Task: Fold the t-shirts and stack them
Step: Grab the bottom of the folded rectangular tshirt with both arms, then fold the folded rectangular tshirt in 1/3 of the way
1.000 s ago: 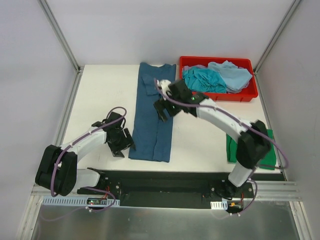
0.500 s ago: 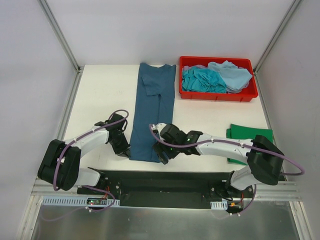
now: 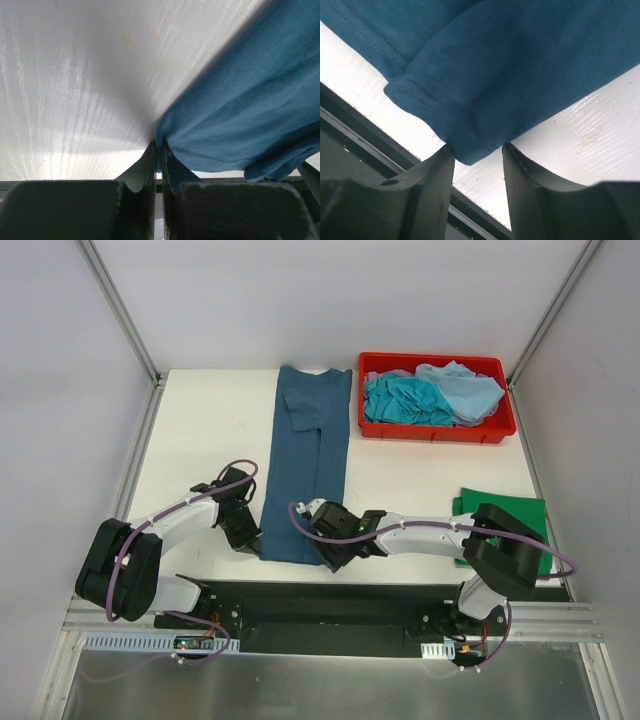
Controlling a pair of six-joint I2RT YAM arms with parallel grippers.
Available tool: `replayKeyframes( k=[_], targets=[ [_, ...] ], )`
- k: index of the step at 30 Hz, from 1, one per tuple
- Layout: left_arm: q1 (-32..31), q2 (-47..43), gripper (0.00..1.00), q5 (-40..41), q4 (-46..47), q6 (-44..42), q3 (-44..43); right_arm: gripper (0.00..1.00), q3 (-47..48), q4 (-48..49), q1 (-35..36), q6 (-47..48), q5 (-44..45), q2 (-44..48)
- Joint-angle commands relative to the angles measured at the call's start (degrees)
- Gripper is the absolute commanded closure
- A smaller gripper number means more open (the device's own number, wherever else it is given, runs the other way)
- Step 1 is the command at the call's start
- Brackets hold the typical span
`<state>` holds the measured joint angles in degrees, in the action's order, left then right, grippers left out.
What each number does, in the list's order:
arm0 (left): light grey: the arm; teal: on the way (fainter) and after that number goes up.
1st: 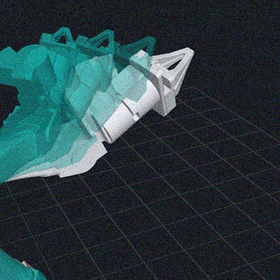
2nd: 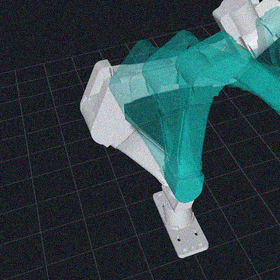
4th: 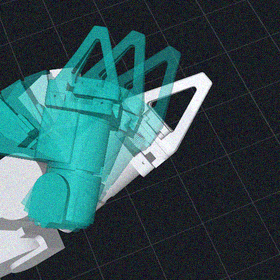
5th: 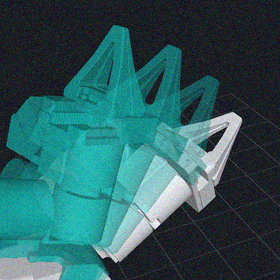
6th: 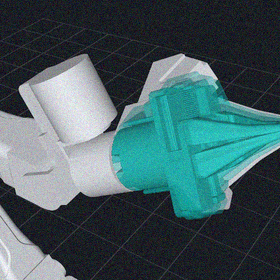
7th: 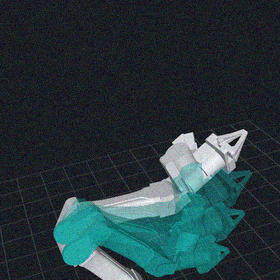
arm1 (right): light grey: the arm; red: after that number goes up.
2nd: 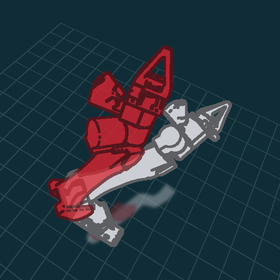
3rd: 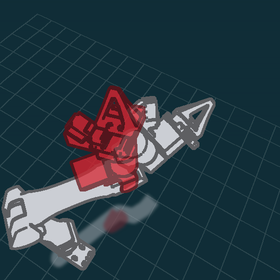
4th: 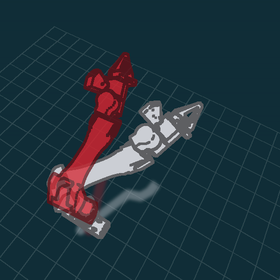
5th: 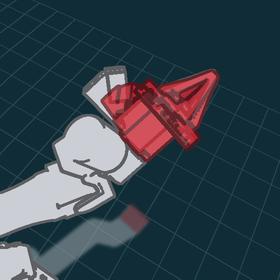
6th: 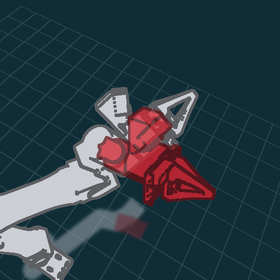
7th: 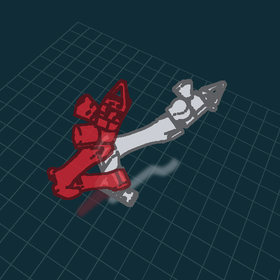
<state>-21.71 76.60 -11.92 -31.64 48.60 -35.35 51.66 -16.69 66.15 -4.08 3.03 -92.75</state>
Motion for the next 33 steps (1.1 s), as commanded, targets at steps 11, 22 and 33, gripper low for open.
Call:
replayKeyframes(
  k=[11,22,33],
  targets=[
    [-3.4,-6.9,1.0,-2.6,-1.4,1.8,4.1,0.99,-6.3,-1.9,2.0,-3.3,-5.7,8.4],
    [-5.2,-24.9,1.0,-0.2,-4.0,-1.7,-1.1,1.0,-0.5,-12.7,1.4,-2.2,1.7,17.4],
    [-3.2,-4.6,1.0,8.0,-3.0,-3.3,-23.2,1.0,14.1,-12.0,-13.4,13.1,6.1,11.4]
  ],
)
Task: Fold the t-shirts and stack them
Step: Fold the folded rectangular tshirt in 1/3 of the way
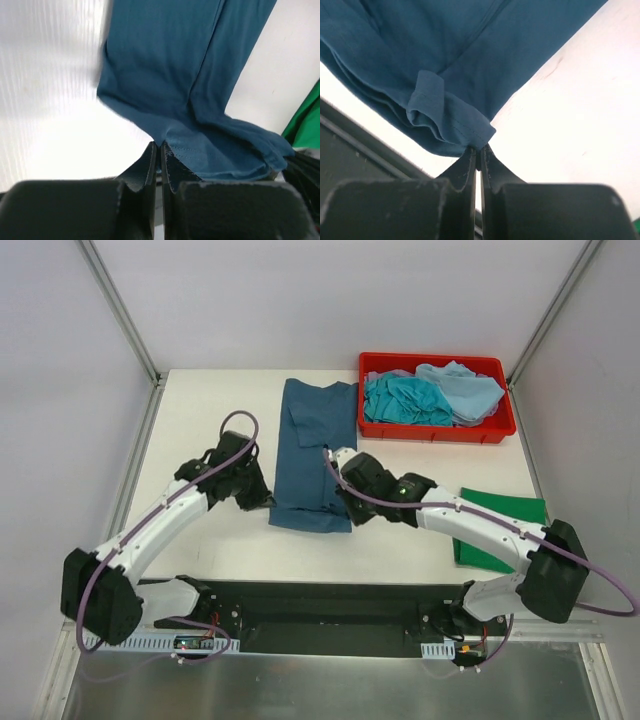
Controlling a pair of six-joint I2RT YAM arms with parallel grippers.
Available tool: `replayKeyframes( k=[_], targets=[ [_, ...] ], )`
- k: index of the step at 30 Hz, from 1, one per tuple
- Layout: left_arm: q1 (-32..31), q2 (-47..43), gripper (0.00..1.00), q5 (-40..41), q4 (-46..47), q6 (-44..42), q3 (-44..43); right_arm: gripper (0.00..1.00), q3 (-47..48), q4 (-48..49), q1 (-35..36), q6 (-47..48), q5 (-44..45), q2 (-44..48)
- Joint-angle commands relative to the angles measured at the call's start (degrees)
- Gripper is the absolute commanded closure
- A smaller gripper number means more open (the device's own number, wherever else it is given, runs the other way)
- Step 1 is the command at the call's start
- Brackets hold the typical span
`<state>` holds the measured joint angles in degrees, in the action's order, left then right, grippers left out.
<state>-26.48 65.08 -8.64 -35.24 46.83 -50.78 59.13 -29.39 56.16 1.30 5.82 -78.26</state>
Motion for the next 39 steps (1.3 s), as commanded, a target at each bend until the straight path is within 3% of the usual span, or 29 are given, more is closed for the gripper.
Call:
replayKeyframes(
  k=[1,11,19,39],
  targets=[
    [2.4,9.0,1.0,5.1,0.7,-1.7,-9.9,1.0,8.2,1.2,-4.6,9.0,3.7,-4.8],
    [7.2,26.3,1.0,5.3,1.0,-6.8,-26.5,1.0,20.2,5.5,-14.8,12.8,4.3,-17.2],
    [9.4,36.2,1.0,5.2,1.0,-9.3,-35.1,1.0,23.9,8.1,-19.2,13.4,1.1,-23.2],
    [11.3,54.8,1.0,5.0,1.0,-15.8,-49.8,0.99,30.2,13.0,-25.8,12.1,-5.2,-36.3]
  ],
)
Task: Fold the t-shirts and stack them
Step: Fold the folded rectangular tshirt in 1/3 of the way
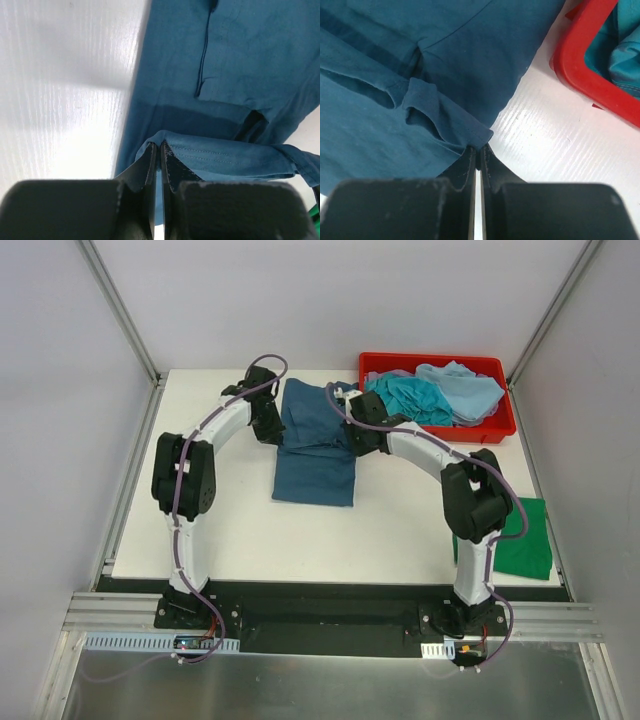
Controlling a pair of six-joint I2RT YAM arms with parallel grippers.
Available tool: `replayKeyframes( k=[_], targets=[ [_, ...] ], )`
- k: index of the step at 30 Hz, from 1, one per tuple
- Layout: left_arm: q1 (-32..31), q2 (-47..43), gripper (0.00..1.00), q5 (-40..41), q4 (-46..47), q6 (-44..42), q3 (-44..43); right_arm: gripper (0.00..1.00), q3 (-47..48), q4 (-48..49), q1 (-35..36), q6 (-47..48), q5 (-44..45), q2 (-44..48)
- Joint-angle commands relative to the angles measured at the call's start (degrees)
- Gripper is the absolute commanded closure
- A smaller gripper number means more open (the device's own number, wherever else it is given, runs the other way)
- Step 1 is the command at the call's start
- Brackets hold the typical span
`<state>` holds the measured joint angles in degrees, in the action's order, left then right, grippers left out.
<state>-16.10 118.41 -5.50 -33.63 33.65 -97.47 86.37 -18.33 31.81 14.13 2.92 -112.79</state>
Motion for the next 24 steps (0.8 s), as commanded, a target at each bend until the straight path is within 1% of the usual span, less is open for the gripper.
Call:
replayKeyframes(
  k=[1,4,6,8,11,13,14,16,17,18,19,21,24],
  targets=[
    [0.9,2.1,1.0,2.2,-0.7,-2.6,-3.5,0.98,3.0,2.5,-1.8,-1.0,-4.9,-2.5],
    [1.0,3.6,1.0,3.9,-0.7,-2.5,-4.4,0.96,3.8,3.8,-2.1,-1.6,-6.3,-4.1],
    [1.1,4.5,1.0,4.5,-0.7,-2.6,-5.1,0.93,5.0,3.1,-2.4,-2.0,-5.9,-5.2],
    [1.1,4.6,0.93,4.1,-0.7,-2.9,-5.5,0.89,5.6,2.7,-2.6,-2.4,-5.1,-5.3],
    [1.1,3.2,0.65,2.5,-0.7,-3.7,-5.5,0.64,5.4,2.0,-2.7,-2.4,-5.8,-3.3],
    [1.1,1.0,0.36,2.2,-0.7,-4.1,-4.4,0.5,4.3,1.9,-2.7,-2.4,-7.1,-0.9],
    [1.1,-0.6,0.21,2.3,-0.7,-4.1,-3.5,0.46,3.4,1.8,-2.5,-2.4,-8.1,0.7],
    [1.1,-4.1,0.05,2.9,-0.7,-4.0,-0.9,0.42,0.5,2.2,-2.1,-2.3,-9.5,4.6],
    [1.1,-6.2,0.01,3.9,-0.7,-3.7,0.6,0.38,-0.9,2.4,-1.6,-2.0,-10.0,6.5],
    [1.1,-9.3,0.01,5.0,-0.7,-3.2,2.8,0.33,-3.0,2.4,-1.0,-1.7,-10.5,7.9],
    [1.1,-11.5,0.01,6.5,-0.7,-2.5,4.8,0.21,-4.4,2.3,-0.4,-1.9,-10.8,9.7],
    [1.1,-16.4,0.01,8.5,-0.6,-1.0,10.0,0.05,-7.3,2.5,0.7,-2.0,-12.8,12.1],
    [1.1,-23.6,0.01,11.1,-0.6,1.6,17.5,0.04,-10.2,3.9,2.7,-3.5,-15.6,13.6]
  ],
)
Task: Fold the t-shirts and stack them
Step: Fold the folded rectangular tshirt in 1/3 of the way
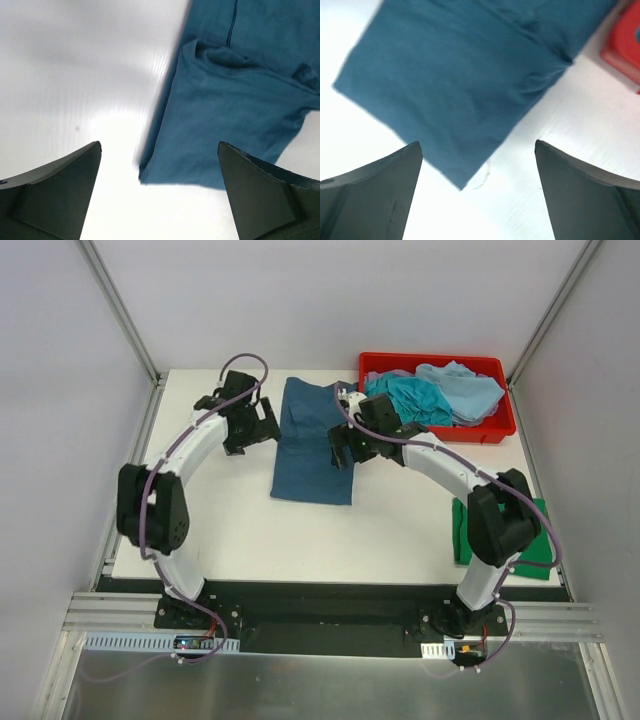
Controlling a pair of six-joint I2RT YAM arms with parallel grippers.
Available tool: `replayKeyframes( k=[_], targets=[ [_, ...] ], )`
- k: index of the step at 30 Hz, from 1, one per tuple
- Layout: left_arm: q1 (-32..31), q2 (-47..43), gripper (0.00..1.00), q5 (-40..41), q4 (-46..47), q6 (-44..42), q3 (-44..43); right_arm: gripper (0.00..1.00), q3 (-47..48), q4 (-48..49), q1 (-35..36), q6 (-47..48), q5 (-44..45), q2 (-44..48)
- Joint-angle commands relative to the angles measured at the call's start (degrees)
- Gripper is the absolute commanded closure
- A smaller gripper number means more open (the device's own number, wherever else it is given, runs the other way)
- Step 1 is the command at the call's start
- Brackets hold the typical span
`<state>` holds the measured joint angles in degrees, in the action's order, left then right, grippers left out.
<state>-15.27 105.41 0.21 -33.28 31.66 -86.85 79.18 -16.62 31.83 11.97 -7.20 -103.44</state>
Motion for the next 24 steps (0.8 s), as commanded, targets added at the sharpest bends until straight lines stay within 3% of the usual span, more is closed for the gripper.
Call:
replayKeyframes(
  k=[1,8,13,20,24],
  targets=[
    [0.2,-12.7,0.01,6.0,-0.9,4.6,10.3,0.04,-3.2,2.4,3.2,-1.8,-5.9,4.0],
    [0.2,-23.0,0.01,5.6,-0.9,8.5,25.3,0.04,4.3,4.0,5.6,-4.3,-11.8,-4.9],
    [0.3,-25.8,0.01,4.4,-0.9,9.6,31.3,0.04,15.9,2.7,5.3,-3.8,-7.8,-15.6],
    [0.2,-25.6,0.01,1.8,-0.2,10.3,33.1,0.04,34.5,-6.2,2.5,-2.2,-4.1,-30.2],
    [0.2,-24.5,0.01,-0.1,1.3,10.0,32.3,0.04,38.5,-9.0,2.5,1.1,-5.7,-30.0]
  ],
)
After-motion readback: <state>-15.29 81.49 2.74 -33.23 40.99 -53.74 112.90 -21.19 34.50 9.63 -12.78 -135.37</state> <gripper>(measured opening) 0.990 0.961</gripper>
